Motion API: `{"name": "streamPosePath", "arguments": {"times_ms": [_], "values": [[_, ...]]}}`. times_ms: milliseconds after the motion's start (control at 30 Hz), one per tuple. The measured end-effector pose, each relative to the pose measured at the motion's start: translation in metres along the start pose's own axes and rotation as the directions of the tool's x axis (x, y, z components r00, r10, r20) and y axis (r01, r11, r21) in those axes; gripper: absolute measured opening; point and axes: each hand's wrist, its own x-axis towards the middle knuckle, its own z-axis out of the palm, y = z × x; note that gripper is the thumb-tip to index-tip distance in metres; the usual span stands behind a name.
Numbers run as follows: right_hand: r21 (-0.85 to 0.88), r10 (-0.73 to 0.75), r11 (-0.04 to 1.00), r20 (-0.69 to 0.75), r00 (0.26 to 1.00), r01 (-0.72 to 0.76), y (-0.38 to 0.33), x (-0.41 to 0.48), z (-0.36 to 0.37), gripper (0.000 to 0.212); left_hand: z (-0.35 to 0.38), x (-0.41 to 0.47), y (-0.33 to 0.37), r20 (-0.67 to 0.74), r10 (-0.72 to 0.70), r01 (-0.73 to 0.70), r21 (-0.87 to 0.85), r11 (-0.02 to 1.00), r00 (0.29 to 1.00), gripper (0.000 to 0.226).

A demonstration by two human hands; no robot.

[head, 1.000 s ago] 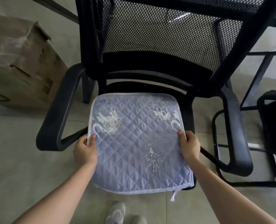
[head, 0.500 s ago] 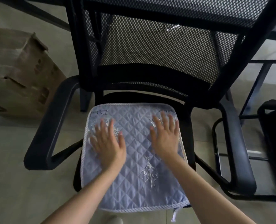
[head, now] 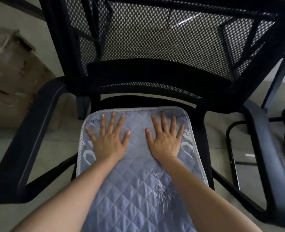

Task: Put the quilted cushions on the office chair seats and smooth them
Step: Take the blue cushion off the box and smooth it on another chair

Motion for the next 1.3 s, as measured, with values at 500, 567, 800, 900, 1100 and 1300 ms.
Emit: {"name": "streamPosePath", "arguments": {"times_ms": [500, 567, 800, 900, 1100, 1300], "values": [[0.045, -0.125, 0.991, -0.023, 0.992, 0.126, 0.0, -0.118, -0.001, 0.051, -0.002, -0.122, 0.024, -0.027, 0.198, -0.199, -0.113, 0.973, 0.98, 0.053], [0.043, -0.156, 0.987, 0.042, 0.987, 0.155, 0.006, -0.141, 0.017, 0.049, 0.016, -0.143, 0.019, 0.049, 0.223, -0.219, -0.079, 0.973, 0.974, 0.052], [-0.06, -0.001, 0.998, -0.003, 1.0, 0.001, 0.057, -0.14, 0.019, 0.058, 0.022, -0.145, -0.046, 0.018, 0.136, -0.137, 0.028, 0.99, 0.991, 0.06], [-0.031, 0.066, 0.997, 0.021, 0.998, -0.065, 0.085, -0.144, 0.013, 0.062, 0.022, -0.146, -0.068, 0.006, 0.07, -0.07, 0.018, 0.997, 0.998, 0.062], [0.112, 0.204, 0.975, -0.091, 0.975, -0.194, 0.096, -0.177, 0.003, 0.06, 0.006, -0.178, -0.065, -0.048, -0.101, 0.096, -0.099, 0.99, 0.994, 0.07], [0.124, 0.163, 0.979, 0.016, 0.986, -0.164, 0.074, -0.221, 0.038, 0.055, 0.034, -0.224, -0.049, 0.076, -0.037, 0.046, -0.118, 0.992, 0.996, 0.066]]}}
